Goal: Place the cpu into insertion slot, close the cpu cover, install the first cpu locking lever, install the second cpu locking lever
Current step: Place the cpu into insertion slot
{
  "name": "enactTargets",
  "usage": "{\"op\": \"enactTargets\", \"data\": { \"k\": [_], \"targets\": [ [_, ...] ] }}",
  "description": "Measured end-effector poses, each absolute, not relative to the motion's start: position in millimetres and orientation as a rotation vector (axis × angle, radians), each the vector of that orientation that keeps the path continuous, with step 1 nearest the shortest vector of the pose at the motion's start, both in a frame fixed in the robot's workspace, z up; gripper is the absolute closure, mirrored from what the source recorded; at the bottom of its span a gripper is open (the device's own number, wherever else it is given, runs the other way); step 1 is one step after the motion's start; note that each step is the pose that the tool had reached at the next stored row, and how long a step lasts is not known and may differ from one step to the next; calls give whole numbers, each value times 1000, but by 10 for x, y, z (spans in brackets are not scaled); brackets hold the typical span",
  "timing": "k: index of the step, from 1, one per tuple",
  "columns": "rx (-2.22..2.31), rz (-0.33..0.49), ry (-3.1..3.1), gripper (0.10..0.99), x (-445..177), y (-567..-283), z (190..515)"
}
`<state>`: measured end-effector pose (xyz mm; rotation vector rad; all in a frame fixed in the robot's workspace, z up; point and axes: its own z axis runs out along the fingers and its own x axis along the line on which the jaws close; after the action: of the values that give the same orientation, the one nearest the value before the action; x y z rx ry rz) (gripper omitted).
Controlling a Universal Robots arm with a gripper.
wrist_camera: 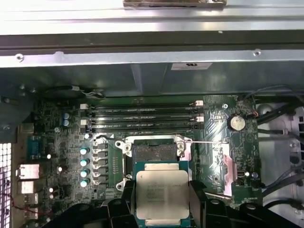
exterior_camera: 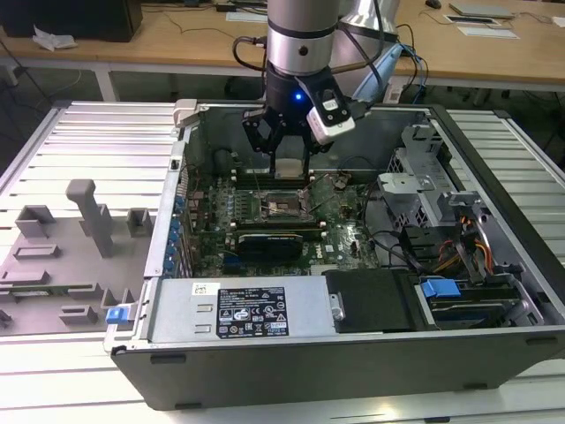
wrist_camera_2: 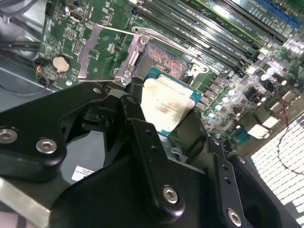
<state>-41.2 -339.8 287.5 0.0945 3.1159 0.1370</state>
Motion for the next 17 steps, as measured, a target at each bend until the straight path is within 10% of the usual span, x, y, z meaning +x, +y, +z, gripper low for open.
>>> {"op": "enactTargets", "data": {
  "k": [17],
  "targets": [
    [605,129,3044,545,-412,-3398,2846]
  ]
}}
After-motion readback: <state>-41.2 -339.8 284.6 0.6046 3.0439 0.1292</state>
